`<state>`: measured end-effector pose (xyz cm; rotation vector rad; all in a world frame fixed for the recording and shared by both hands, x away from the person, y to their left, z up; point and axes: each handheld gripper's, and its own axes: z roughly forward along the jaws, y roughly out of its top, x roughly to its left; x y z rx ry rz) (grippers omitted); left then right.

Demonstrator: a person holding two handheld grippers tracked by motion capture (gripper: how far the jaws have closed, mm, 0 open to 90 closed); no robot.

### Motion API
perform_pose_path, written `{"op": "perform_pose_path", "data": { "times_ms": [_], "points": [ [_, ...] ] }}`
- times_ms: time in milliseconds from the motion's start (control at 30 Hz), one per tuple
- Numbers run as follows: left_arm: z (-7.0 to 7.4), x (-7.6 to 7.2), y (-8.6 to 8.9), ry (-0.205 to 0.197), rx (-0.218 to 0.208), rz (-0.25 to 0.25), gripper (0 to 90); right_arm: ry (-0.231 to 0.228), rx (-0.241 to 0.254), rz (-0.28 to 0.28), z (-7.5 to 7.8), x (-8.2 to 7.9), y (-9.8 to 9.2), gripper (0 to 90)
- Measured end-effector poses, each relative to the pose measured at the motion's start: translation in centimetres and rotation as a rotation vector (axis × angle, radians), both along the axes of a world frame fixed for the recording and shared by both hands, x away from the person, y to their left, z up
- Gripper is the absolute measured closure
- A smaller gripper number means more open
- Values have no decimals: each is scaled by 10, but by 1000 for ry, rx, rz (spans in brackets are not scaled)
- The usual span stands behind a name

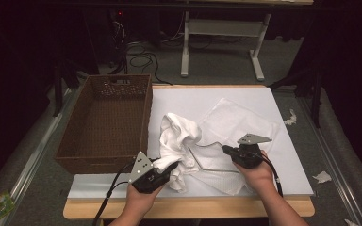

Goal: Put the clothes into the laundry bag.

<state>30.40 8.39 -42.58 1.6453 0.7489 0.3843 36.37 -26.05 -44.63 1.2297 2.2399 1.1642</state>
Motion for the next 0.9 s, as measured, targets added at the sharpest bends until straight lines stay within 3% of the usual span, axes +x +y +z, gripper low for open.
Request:
{"op": "perform_pose_path", "data": {
  "times_ms": [200, 467, 633, 767, 800, 900],
  "points": [
    [-2, 1, 1, 8, 5, 11, 638, 13, -33, 29, -5, -1, 5, 892],
    [-1, 0, 2, 12, -6, 4, 637, 53, -73, 42, -14, 0, 7, 825],
    [-2, 1, 2, 20, -5, 5, 638, 45, -76, 35, -15, 0, 6, 867],
    [-1, 0, 0, 24, 0, -16, 640, 8, -41, 18, -7, -4, 1, 893],
    [-1, -1, -2, 60, -17, -42, 641, -12, -15, 15, -1, -5, -1, 893],
    [-2, -3, -7, 66, -7, -69, 643, -22, 14, 0, 5, -6, -1, 893]
  ]
}}
